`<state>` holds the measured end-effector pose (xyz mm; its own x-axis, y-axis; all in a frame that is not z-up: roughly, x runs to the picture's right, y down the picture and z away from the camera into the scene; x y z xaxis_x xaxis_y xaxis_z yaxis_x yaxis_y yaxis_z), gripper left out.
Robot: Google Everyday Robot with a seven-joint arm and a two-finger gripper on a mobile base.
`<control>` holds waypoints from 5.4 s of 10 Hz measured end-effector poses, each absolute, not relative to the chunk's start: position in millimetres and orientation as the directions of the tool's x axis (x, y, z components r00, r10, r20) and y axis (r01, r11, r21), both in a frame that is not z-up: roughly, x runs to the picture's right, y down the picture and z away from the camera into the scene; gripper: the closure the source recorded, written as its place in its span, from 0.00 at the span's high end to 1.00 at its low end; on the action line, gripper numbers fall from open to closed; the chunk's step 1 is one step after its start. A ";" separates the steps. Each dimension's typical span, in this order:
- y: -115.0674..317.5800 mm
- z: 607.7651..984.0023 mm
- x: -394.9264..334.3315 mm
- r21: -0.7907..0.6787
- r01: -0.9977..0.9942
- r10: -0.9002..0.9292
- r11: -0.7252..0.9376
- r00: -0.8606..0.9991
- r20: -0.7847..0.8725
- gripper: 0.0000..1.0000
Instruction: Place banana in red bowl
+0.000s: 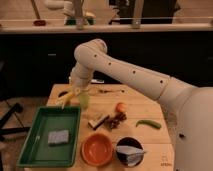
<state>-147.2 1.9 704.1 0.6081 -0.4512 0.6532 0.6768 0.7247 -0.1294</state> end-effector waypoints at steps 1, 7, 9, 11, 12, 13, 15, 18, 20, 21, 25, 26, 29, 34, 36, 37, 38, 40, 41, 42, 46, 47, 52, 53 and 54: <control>1.5 704.2 -146.3 -0.130 0.675 -0.450 0.726 0.609 0.653 0.00; 3.3 705.0 -145.0 -0.133 0.686 -0.456 0.715 0.601 0.656 0.00; 23.4 706.2 -135.9 -0.129 0.741 -0.486 0.658 0.550 0.679 0.00; 39.4 702.9 -125.7 -0.129 0.786 -0.508 0.605 0.505 0.698 0.00; 48.1 701.0 -122.7 -0.125 0.811 -0.519 0.572 0.476 0.711 0.00; 59.1 699.5 -119.4 -0.121 0.836 -0.528 0.535 0.443 0.724 0.00; 79.4 702.4 -108.0 -0.125 0.875 -0.548 0.467 0.398 0.736 0.00; 115.6 711.2 -90.5 -0.194 0.931 -0.577 0.310 0.347 0.740 0.00; 138.9 713.9 -70.2 -0.254 0.946 -0.584 0.200 0.324 0.744 0.00; 145.7 713.5 -61.6 -0.271 0.946 -0.583 0.176 0.322 0.746 0.00; 148.9 710.3 -55.5 -0.275 0.946 -0.584 0.170 0.322 0.745 0.00; 148.8 710.4 -54.3 -0.277 0.945 -0.584 0.172 0.324 0.744 0.00; 148.9 710.5 -54.3 -0.277 0.945 -0.584 0.172 0.325 0.744 0.00; 178.3 697.2 -51.6 -0.254 0.950 -0.589 0.182 0.312 0.745 0.00; 187.9 688.1 -50.0 -0.238 0.950 -0.594 0.203 0.313 0.741 0.00; 191.5 686.2 -48.1 -0.235 0.949 -0.594 0.211 0.315 0.740 0.00; 197.0 684.7 -47.7 -0.228 0.948 -0.590 0.220 0.316 0.743 0.00; 210.6 688.3 -47.7 -0.219 0.947 -0.571 0.237 0.318 0.757 0.00; 218.3 691.8 -46.4 -0.220 0.945 -0.558 0.241 0.320 0.765 0.00; 223.9 694.7 -45.6 -0.220 0.944 -0.546 0.244 0.321 0.774 0.00; 244.6 708.8 -42.1 -0.225 0.944 -0.497 0.240 0.318 0.807 0.00; 244.0 708.8 -42.3 -0.224 0.944 -0.497 0.242 0.319 0.807 0.01; 244.1 708.9 -42.4 -0.225 0.944 -0.497 0.241 0.319 0.807 0.46; 244.2 708.9 -42.5 -0.225 0.944 -0.497 0.240 0.319 0.807 0.56; 244.2 708.9 -42.4 -0.225 0.944 -0.497 0.240 0.319 0.807 0.66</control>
<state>-42.4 244.2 708.9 0.3187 -0.4971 0.8070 0.9443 0.2405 -0.2247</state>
